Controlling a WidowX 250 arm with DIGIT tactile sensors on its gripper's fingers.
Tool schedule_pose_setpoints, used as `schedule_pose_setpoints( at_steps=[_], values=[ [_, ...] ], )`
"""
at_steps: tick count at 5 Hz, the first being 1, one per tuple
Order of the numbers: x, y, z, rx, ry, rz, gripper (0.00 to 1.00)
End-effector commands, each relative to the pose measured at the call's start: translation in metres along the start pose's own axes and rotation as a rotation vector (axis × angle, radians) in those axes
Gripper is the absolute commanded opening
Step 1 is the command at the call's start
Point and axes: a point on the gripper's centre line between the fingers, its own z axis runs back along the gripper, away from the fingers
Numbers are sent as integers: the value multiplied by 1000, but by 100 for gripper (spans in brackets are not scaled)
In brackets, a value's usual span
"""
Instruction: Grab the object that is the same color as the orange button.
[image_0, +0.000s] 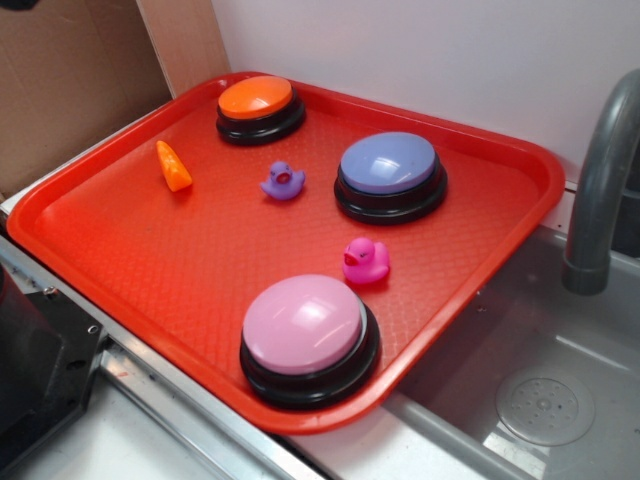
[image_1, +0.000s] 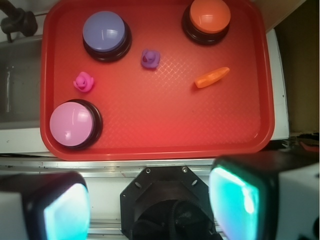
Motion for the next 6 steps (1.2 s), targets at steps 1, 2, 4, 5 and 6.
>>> schedule_pose_setpoints(
  at_steps=[1, 2, 4, 5, 6],
  values=[
    [0, 0, 0, 0, 0, 0, 100],
    [9, 9, 13, -8, -7, 50, 100],
    [40, 39, 31, -12, -25, 158, 100],
    [65, 79, 11, -26, 23, 349, 100],
    [90, 101, -22, -55, 71, 470, 100]
  ],
)
